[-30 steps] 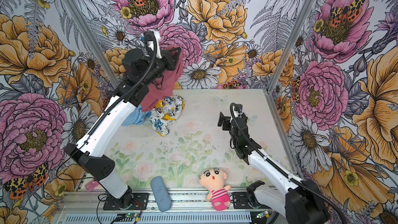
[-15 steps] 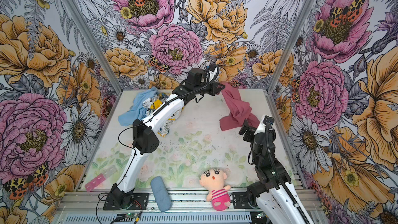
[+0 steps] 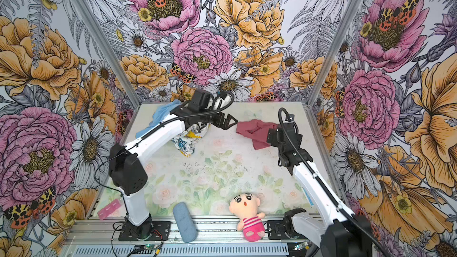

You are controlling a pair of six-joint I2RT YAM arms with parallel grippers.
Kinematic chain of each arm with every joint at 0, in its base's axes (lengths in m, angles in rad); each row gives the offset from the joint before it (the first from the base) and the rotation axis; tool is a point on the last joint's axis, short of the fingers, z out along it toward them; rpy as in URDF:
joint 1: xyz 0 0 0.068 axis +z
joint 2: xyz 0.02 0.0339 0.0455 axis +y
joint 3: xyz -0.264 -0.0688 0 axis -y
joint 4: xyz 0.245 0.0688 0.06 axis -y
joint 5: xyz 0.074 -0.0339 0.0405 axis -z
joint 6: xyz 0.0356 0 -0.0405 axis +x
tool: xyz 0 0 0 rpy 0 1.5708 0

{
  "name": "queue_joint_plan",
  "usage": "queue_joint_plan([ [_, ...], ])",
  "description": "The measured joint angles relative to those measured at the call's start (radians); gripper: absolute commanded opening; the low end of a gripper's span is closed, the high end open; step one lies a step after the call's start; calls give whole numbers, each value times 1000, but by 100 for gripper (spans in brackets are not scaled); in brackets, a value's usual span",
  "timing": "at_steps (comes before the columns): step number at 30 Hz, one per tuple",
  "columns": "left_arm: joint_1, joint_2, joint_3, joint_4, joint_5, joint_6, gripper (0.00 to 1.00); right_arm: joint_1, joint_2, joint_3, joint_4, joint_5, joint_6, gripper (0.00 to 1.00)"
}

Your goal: Pick out a specific cloth from the pile

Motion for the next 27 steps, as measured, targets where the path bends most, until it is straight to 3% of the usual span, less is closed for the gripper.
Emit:
queue_joint_plan([
  [4, -8, -126, -9, -99, -63, 77, 99, 8, 233, 103, 33, -121, -24, 96],
  [9, -10, -210, -210, -193, -57, 179, 99, 104, 451, 267, 46, -152, -47, 94],
  [15, 151, -357, -473, -119, 84, 175, 99, 171, 632, 445, 59, -142, -19, 75],
  [18, 205, -386, -476, -55, 114, 156, 99, 162, 681, 474, 51, -130, 7, 68],
  [26, 202, -406, -476, 10, 151, 134, 99, 153, 817, 552, 5, -162, 61, 62],
  [27, 202, -406, -476, 10, 151, 130, 99, 153, 830, 560, -3, -164, 67, 58],
])
